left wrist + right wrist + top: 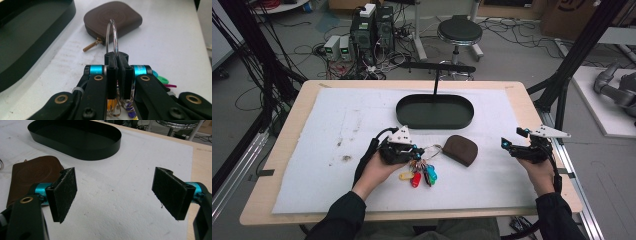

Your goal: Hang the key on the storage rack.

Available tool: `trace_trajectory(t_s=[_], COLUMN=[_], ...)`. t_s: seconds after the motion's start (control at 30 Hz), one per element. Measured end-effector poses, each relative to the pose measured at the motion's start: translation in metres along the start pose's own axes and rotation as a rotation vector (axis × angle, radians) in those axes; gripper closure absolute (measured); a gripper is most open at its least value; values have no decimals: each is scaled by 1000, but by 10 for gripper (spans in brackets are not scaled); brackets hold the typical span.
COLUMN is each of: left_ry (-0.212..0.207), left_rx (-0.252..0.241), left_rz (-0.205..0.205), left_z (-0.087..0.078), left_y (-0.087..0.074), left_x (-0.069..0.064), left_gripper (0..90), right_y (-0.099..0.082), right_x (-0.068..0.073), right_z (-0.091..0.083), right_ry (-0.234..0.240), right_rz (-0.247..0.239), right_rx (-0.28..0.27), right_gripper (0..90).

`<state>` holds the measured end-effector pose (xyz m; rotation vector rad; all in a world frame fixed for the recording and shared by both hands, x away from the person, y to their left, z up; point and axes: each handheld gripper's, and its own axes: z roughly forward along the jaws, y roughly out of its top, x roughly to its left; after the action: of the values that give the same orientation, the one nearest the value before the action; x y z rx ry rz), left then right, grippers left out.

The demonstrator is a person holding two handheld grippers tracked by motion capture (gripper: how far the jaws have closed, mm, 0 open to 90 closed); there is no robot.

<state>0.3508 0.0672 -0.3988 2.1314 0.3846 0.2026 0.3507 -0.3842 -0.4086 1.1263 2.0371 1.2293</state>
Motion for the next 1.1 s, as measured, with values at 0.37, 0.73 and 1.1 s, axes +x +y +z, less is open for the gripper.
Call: trace_trajectory(t_s=[0.37, 0.73, 1.1], left_ry=[24, 91, 117], left_rx=[-89, -171, -205], left_rz=[58, 57, 48], left_z=[-33, -63, -72], left_y=[27, 46, 66], left_x=[-3, 14, 39], left_gripper=[865, 865, 866], right_y=[0, 0, 0], right_x=[0, 0, -1], right_z=[0, 2, 2], right_ry=[0, -1, -4], right_rz=[7, 4, 1], right_rx=[-1, 1, -4], right_gripper=[205, 205, 205])
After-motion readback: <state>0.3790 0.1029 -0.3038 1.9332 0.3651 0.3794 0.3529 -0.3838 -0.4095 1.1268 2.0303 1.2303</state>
